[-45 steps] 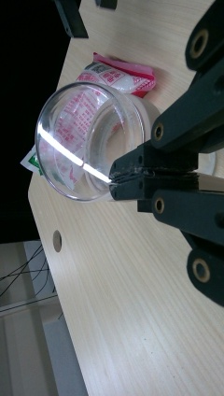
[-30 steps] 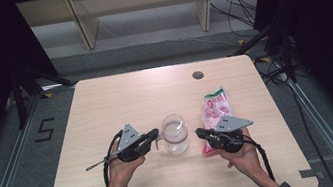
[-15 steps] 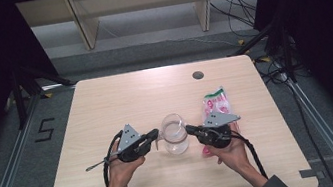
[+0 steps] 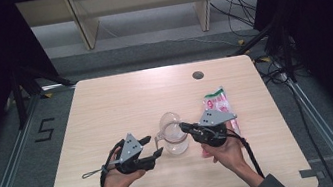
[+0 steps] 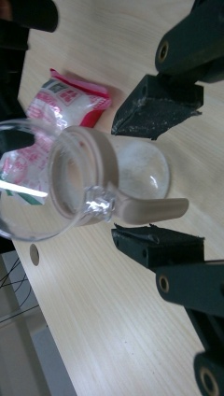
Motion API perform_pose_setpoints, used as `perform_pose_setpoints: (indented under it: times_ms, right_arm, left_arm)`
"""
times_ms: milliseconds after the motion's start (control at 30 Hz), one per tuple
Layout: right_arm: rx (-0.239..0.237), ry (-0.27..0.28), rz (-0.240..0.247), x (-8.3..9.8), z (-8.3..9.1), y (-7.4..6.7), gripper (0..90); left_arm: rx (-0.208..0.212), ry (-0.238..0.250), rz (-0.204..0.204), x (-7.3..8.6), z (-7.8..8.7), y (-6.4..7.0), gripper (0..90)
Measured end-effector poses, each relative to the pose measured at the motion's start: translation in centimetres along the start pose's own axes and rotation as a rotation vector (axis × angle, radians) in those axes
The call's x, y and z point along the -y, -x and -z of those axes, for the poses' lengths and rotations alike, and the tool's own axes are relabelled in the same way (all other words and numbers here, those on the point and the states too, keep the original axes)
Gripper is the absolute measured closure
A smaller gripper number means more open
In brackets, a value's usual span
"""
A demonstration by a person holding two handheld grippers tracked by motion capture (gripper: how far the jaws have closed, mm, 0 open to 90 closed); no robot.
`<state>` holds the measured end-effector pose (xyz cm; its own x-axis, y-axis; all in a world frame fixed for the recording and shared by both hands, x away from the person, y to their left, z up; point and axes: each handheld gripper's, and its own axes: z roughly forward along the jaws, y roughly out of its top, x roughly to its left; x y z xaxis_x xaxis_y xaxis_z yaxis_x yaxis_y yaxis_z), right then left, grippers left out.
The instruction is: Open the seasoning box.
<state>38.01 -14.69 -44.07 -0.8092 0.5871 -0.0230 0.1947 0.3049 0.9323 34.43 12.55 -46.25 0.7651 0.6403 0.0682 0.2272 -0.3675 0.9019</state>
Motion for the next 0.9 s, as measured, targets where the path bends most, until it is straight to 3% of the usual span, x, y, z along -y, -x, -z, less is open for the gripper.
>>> perform_pose_setpoints:
  times_ms: [33, 67, 100, 133, 233, 433, 633, 667, 733, 833, 900]
  right_arm:
    - [0.01, -0.001, 0.015, -0.2, 0.0, -0.1, 88.7]
    - [0.017, 0.002, -0.003, -0.3, -0.1, -0.4, 88.2]
    - [0.017, 0.002, -0.003, -0.3, -0.1, -0.4, 88.2]
    - [0.001, -0.008, 0.024, -0.5, -0.2, -0.4, 87.8]
    - [0.007, 0.003, 0.048, -1.2, -0.6, -1.1, 87.6]
    - [-0.004, 0.019, 0.111, -2.2, -1.3, -2.2, 87.0]
    - [-0.027, 0.013, 0.124, -2.5, -2.0, -3.1, 86.6]
    - [-0.037, 0.012, 0.129, -2.6, -2.0, -3.2, 86.5]
    - [-0.045, 0.022, 0.132, -2.8, -2.2, -3.5, 86.0]
    - [-0.033, 0.021, 0.119, -3.0, -1.6, -3.5, 83.8]
    - [-0.017, 0.029, 0.144, -3.2, -1.0, -2.7, 81.6]
  left_arm:
    - [0.003, 0.002, 0.007, 0.2, 0.0, 0.1, 37.8]
    - [0.001, 0.0, 0.021, 0.4, 0.0, 0.2, 35.7]
    - [-0.003, -0.007, 0.003, 0.5, 0.0, 0.0, 35.7]
    - [-0.02, -0.008, 0.037, 0.8, 0.0, 0.1, 34.2]
    - [-0.028, -0.008, 0.062, 1.7, 0.0, 0.1, 32.3]
    - [-0.037, -0.021, 0.088, 2.7, 0.2, 0.0, 32.3]
    - [-0.044, -0.016, 0.11, 3.0, 0.3, -0.1, 32.0]
    - [-0.045, -0.017, 0.083, 2.9, 0.3, -0.4, 31.9]
    - [-0.055, -0.02, 0.107, 3.1, 0.3, -0.2, 31.6]
    - [-0.044, -0.021, 0.118, 3.1, 0.2, -0.3, 30.7]
    - [-0.03, -0.004, 0.139, 3.0, 0.4, -0.4, 30.4]
